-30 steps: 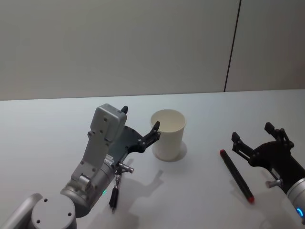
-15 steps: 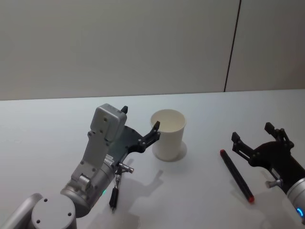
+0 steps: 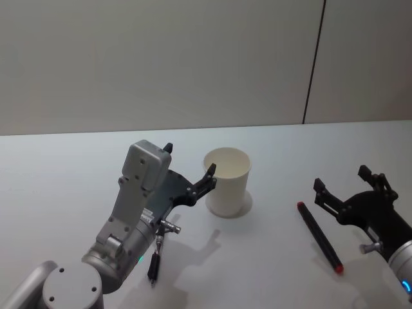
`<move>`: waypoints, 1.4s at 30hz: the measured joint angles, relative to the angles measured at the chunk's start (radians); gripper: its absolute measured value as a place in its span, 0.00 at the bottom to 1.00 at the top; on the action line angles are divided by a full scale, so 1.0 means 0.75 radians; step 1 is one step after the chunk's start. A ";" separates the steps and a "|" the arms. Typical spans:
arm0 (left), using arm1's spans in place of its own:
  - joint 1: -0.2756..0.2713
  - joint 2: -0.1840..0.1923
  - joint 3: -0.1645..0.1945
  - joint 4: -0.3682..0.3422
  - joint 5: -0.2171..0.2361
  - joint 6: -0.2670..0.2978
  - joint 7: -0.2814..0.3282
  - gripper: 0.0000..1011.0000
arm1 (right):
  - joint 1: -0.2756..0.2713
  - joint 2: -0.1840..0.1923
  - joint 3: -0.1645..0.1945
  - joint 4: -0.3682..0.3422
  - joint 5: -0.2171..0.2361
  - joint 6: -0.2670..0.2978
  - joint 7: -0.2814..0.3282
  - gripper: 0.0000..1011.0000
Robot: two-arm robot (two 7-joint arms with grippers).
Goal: Place the pen into the pen holder.
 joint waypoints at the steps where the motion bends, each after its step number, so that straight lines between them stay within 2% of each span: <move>1: 0.000 0.000 0.000 0.000 0.000 0.000 0.000 0.99 | 0.000 0.000 0.000 0.000 0.000 0.000 0.000 0.99; 7: 0.000 0.000 0.000 0.000 0.000 0.000 0.000 0.99 | 0.002 -0.009 0.000 -0.006 0.004 0.018 -0.007 0.99; 20: 0.000 0.000 0.000 0.000 0.000 0.000 0.000 0.99 | 0.026 -0.065 -0.021 -0.009 0.009 0.093 -0.051 0.99; 33: 0.000 0.000 0.000 0.000 0.000 0.000 0.000 0.99 | 0.064 -0.107 -0.013 0.015 0.086 0.261 -0.112 0.99; 42: 0.000 0.000 0.000 0.000 0.000 0.000 0.000 0.99 | 0.125 -0.129 0.006 0.074 0.140 0.433 -0.133 0.99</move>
